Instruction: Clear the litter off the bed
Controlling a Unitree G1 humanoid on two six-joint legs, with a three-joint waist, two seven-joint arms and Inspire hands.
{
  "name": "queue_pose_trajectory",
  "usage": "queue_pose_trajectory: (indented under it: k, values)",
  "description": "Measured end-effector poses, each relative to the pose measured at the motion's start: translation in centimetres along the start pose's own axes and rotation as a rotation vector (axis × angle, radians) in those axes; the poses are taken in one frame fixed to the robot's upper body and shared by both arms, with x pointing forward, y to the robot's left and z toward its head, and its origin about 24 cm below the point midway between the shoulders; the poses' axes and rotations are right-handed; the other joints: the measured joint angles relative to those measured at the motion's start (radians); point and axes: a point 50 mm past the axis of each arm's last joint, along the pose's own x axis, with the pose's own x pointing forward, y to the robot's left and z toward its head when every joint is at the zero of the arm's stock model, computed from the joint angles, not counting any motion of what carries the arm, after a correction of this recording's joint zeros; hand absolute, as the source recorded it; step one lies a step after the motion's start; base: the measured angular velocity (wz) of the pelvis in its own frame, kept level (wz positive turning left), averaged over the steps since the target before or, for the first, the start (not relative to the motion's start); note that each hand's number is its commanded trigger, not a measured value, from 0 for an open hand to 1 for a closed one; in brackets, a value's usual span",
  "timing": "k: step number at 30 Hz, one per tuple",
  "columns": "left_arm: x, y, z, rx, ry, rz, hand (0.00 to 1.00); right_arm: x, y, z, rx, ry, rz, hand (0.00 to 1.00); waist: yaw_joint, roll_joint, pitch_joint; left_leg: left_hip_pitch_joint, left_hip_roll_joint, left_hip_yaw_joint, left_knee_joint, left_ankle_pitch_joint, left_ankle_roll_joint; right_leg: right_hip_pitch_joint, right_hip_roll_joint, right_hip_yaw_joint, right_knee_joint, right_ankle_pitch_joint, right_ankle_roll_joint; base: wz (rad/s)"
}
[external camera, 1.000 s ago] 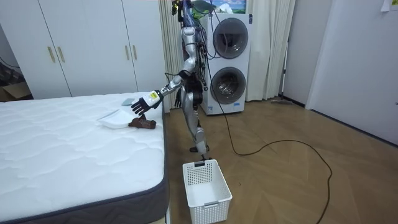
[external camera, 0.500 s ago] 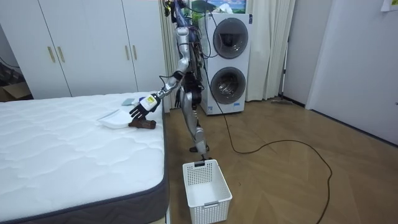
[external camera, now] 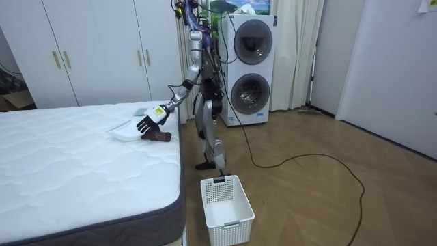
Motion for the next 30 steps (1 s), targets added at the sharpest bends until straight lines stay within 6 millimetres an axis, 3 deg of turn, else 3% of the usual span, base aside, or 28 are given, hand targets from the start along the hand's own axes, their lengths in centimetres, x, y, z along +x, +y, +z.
queue_pose_trajectory:
  k: [6,11,30]
  values:
    - [0.0,0.04,0.01,0.0,0.0,0.01,0.0,0.21,0.5,1.04,-0.031,-0.011,0.048,0.0,0.012,-0.001,-0.003,-0.001,-0.011,0.005,0.002,0.006,0.011,0.003,-0.014,0.001,0.019,-0.004,0.011,0.09]
    - [0.0,0.1,0.02,0.0,0.0,0.026,0.0,0.21,0.62,0.95,-0.044,0.001,0.062,0.0,0.014,-0.003,-0.0125,0.001,-0.01,0.004,0.004,0.007,0.011,0.004,-0.017,-0.011,0.021,-0.001,0.008,0.0]
    - [-0.03,0.11,-0.48,-0.04,0.062,0.035,0.0,0.17,0.61,0.5,-0.003,0.033,0.076,0.0,0.03,-0.003,-0.0126,0.002,-0.008,0.011,0.005,0.007,0.011,0.006,-0.022,-0.014,0.015,-0.006,0.01,0.0]
